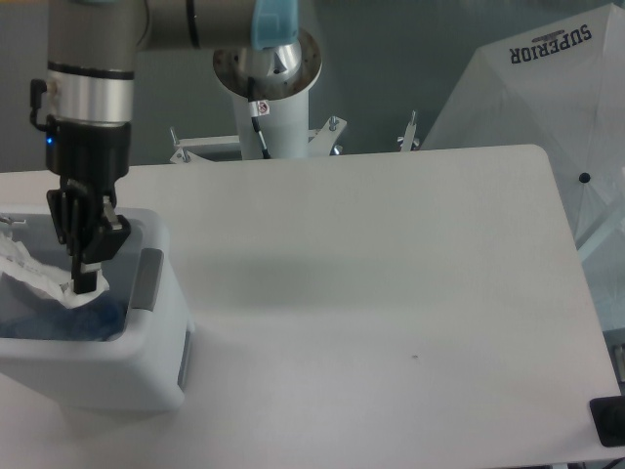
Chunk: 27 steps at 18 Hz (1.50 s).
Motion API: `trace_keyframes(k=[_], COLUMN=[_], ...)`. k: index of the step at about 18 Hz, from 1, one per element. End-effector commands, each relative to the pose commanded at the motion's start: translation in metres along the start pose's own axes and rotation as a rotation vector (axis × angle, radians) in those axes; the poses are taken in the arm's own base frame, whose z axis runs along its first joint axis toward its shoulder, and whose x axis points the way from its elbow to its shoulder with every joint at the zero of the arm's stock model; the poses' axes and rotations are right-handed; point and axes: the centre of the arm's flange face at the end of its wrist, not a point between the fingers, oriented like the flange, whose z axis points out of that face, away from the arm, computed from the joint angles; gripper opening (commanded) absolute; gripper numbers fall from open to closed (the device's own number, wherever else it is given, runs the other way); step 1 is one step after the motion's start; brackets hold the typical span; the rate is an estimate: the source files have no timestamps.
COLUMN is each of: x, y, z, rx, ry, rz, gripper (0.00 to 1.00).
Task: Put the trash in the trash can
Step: 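Release the bag into the bin and raise the open gripper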
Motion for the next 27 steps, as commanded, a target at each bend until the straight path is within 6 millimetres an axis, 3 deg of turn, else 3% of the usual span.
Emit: trace_keyframes(k=[2, 5, 6, 7, 8, 9, 14, 20, 23, 25, 27], x=[0.007, 0.012, 0.012, 0.011, 0.009, 0.005, -0.021, -0.13, -0.17, -0.194, -0.209], y=[0.001, 0.003, 0.003, 0.002, 0.0, -0.003, 0.017, 0.068, 0.098, 0.093, 0.108], z=[0.006, 0.009, 0.006, 0.004, 0.0, -0.004, -0.022, -0.071, -0.08, -0.102, -0.1], rx=[-0.006, -0.012, -0.01, -0.007, -0.002, 0.004, 0.0, 0.096, 0.113, 0.128, 0.116], ry=[0.016, 0.026, 0.024, 0.02, 0.013, 0.003, -0.045, -0.144, -0.173, -0.226, -0.237], rz=[0.004, -0.017, -0.043, -0.056, -0.059, -0.068, -0.22, -0.416, -0.466, -0.457, -0.477], gripper=[0.0, 0.13, 0.32, 0.68, 0.88, 1.0, 1.0, 1.0, 1.0, 1.0, 1.0])
